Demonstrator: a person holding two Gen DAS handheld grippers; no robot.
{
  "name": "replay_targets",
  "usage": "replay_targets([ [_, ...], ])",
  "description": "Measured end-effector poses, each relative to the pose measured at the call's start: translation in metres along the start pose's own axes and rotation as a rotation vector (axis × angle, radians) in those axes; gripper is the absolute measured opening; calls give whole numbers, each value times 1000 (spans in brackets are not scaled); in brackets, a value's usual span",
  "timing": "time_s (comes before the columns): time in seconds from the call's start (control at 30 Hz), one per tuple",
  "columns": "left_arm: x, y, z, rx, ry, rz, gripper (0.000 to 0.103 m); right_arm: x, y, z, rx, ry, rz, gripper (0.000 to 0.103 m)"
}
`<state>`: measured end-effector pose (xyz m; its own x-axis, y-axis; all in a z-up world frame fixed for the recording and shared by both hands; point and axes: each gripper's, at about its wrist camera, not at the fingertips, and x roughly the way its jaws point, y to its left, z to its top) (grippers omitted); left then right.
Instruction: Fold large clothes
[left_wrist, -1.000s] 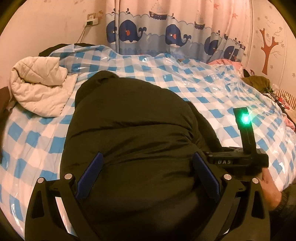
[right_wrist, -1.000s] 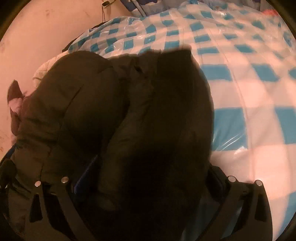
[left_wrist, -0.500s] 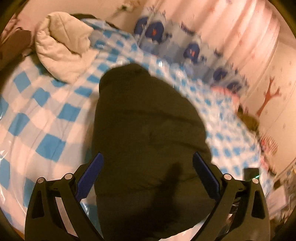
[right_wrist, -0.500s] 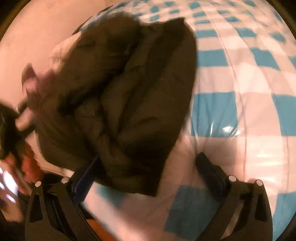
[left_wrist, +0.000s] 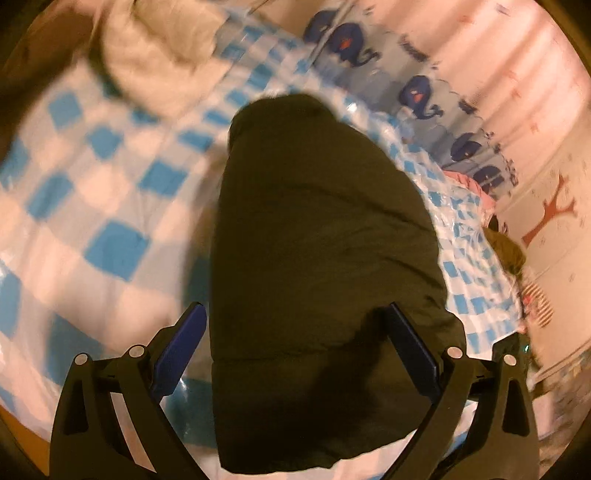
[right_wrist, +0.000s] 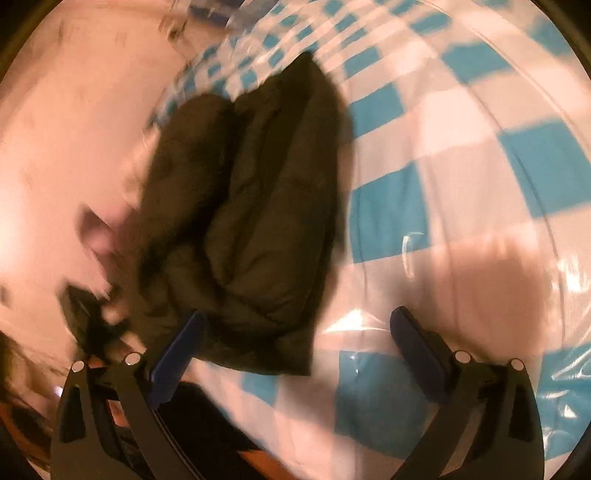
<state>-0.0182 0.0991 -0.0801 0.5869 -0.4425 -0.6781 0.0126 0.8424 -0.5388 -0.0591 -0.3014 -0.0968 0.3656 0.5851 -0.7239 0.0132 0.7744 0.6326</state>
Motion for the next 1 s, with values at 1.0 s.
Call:
replay_targets([
  [1.0,55,-17,61,108,203,-92,95,94,66,44,17,191,399,98],
])
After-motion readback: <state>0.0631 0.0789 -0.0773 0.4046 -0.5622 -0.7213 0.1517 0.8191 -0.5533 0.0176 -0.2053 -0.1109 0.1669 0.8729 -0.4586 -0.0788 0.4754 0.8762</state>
